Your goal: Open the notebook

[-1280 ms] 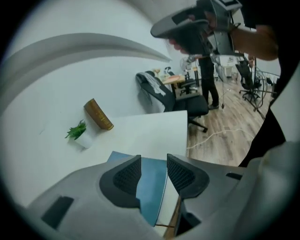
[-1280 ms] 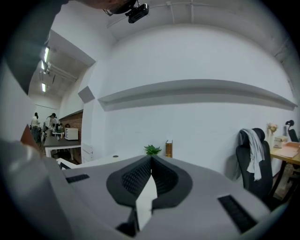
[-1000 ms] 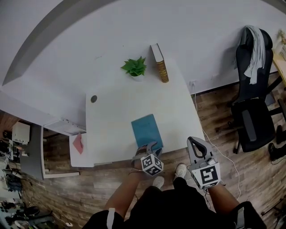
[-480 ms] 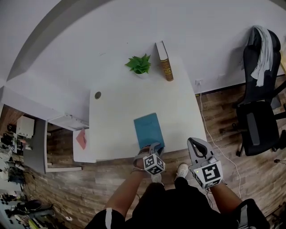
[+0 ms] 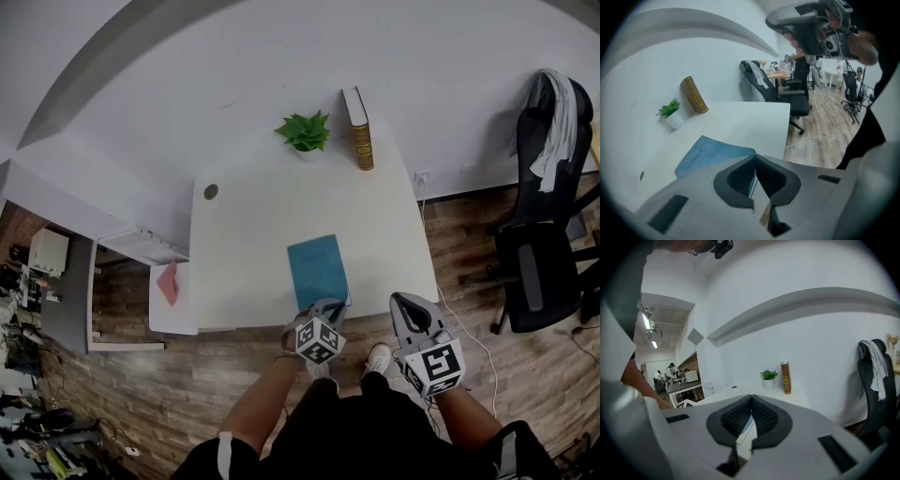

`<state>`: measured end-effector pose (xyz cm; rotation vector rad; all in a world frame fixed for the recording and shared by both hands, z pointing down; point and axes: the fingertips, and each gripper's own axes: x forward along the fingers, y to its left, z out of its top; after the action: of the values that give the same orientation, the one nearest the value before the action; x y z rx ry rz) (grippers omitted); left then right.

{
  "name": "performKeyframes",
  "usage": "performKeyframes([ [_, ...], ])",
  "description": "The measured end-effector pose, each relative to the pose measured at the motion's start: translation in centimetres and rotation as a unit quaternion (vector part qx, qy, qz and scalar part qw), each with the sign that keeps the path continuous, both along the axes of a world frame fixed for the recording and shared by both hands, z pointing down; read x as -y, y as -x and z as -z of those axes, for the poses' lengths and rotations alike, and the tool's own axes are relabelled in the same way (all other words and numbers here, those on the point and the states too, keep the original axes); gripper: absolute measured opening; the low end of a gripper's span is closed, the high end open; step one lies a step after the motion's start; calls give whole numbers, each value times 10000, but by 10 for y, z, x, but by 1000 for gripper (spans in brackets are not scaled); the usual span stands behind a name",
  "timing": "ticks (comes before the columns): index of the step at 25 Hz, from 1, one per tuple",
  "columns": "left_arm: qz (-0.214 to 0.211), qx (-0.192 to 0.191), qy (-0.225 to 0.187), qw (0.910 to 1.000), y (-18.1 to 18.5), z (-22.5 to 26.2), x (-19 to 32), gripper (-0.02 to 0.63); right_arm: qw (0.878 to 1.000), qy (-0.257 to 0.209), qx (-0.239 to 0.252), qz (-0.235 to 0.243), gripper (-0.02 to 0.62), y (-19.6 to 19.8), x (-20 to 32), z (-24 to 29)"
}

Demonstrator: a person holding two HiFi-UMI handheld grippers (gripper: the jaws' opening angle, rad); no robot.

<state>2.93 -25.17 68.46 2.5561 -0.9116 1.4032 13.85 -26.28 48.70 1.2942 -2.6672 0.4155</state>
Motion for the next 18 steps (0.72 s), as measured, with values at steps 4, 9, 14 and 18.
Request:
performKeyframes([
  [4,495,-816,-301,9950,12,27,2,11,9996,39,-20,296,-2,32,-13,1],
  [9,1140,-1745,-787,9749,35,62,-2,11,9988,139,-69,472,-2,60,-29,-4],
  [14,2193,-2792,-1174,9275,73,88,-8,9,9979,197,-242,570,-2,76,-38,-7],
  [18,3307,-3970,-1094,8492,114,99,-16,8,9972,214,-343,631,-2,90,-40,-6],
])
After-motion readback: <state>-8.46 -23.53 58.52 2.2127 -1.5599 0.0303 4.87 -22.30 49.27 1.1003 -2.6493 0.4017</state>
